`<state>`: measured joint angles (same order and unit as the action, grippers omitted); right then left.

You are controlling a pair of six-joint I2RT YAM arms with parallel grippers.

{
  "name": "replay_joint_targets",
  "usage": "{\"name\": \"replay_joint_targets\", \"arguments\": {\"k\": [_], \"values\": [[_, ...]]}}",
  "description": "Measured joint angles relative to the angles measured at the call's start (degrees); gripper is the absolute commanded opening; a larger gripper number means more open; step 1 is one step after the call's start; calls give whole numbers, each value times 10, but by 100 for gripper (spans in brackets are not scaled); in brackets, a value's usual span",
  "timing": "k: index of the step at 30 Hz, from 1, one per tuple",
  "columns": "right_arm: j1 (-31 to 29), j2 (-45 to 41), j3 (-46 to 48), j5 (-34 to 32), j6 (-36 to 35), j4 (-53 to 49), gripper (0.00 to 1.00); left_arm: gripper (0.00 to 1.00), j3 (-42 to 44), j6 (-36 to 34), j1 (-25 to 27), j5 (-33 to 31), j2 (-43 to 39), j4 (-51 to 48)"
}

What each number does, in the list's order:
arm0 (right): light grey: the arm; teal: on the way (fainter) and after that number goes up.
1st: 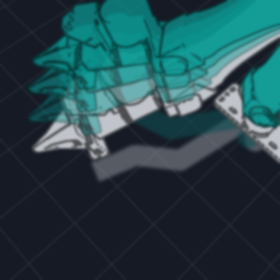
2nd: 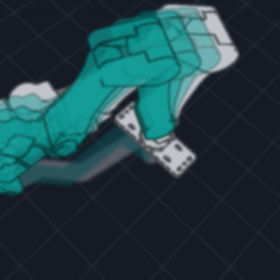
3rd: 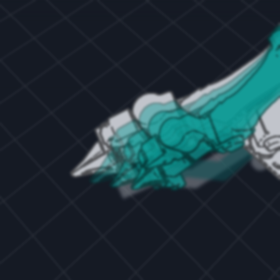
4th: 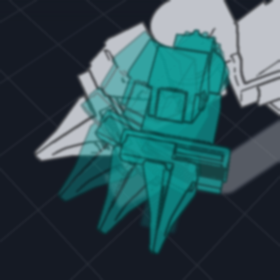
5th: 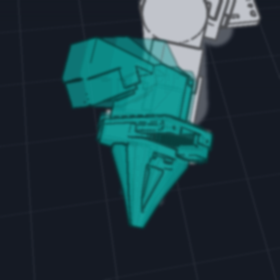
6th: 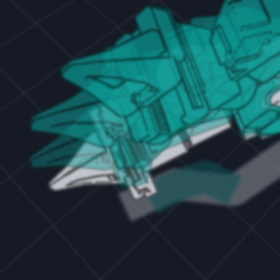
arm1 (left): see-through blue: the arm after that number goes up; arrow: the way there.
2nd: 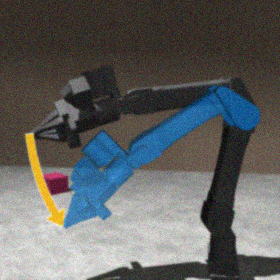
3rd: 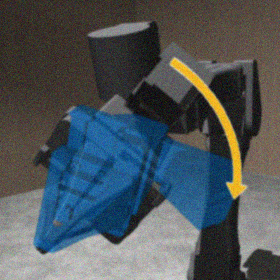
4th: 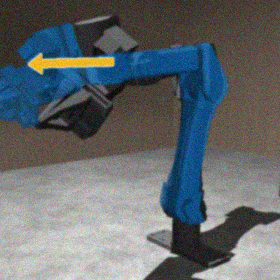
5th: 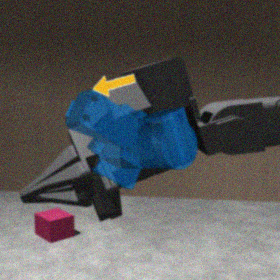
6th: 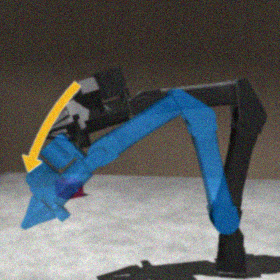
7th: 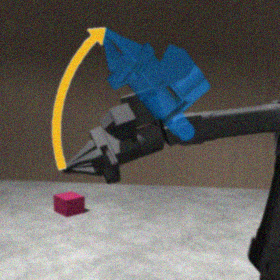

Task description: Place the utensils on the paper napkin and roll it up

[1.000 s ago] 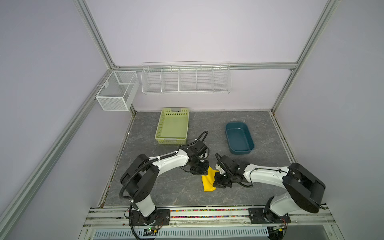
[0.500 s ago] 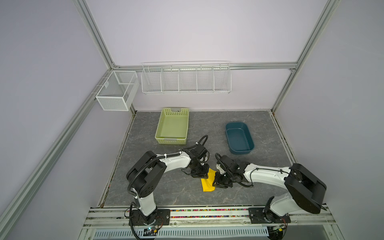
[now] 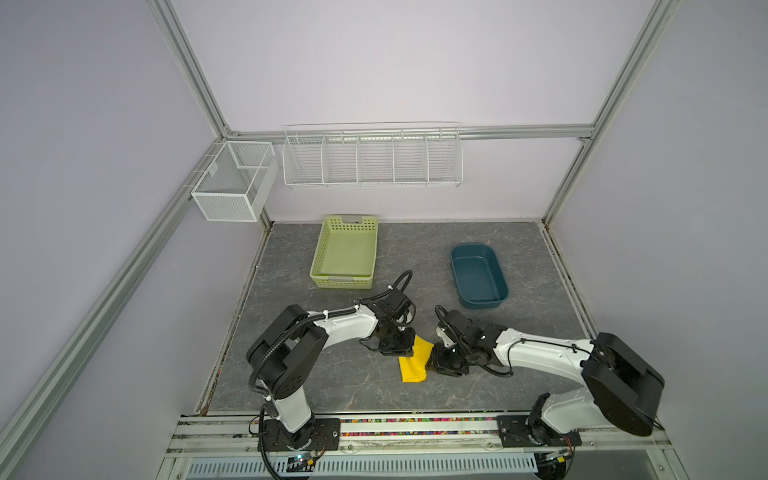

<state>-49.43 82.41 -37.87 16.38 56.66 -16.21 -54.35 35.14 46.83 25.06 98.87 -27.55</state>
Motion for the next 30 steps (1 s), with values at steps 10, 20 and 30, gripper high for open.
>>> {"name": "replay_joint_targets", "arguments": {"k": [10,20,30], "values": [[30,7,1,27,0,70,42,18,-2,2,-24,-42,-92,-37],[31,30,-36,59,-6,98,40,21,0,1,-85,-78,-187,-77],[30,62,-52,72,-12,107,36,21,22,0,-89,-80,-189,-86]]}}
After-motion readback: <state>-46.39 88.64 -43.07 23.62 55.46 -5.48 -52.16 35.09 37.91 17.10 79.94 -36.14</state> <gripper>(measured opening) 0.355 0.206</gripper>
